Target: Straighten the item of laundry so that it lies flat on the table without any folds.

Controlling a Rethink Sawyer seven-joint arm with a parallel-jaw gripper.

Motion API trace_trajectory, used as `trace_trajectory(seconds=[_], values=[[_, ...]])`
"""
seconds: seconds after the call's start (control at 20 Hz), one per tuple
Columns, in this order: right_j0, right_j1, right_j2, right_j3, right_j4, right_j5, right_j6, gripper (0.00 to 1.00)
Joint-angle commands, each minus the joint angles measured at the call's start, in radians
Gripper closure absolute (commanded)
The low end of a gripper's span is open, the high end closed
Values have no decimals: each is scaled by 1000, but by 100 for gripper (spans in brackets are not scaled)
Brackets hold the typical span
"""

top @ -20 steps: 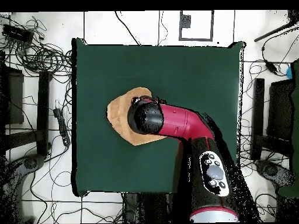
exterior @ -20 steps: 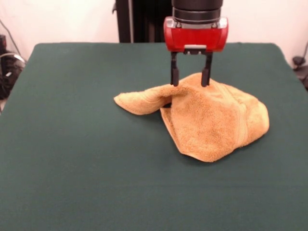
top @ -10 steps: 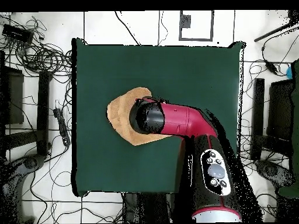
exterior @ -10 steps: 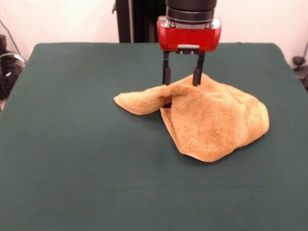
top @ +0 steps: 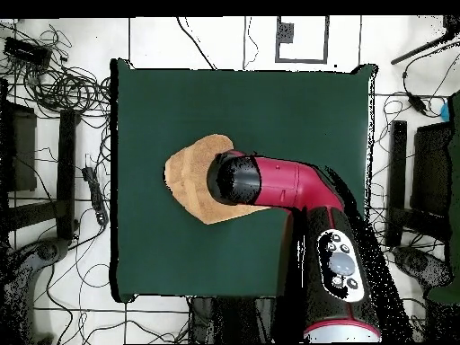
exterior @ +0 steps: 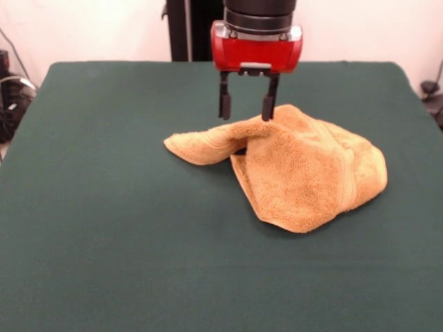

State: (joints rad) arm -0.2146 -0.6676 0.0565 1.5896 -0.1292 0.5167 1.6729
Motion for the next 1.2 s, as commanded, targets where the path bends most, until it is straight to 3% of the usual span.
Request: trace_trajectory(seconds=[0.05,0.45,1.0,1.2], values=[[9,26,58,-4,-38,111,6,0],[-8,31,90,-8,-46,90,-31,0],[-98,40,257,-24,-148,177,-302,0],[-123,46,310,-25,-186,208,-316,0]])
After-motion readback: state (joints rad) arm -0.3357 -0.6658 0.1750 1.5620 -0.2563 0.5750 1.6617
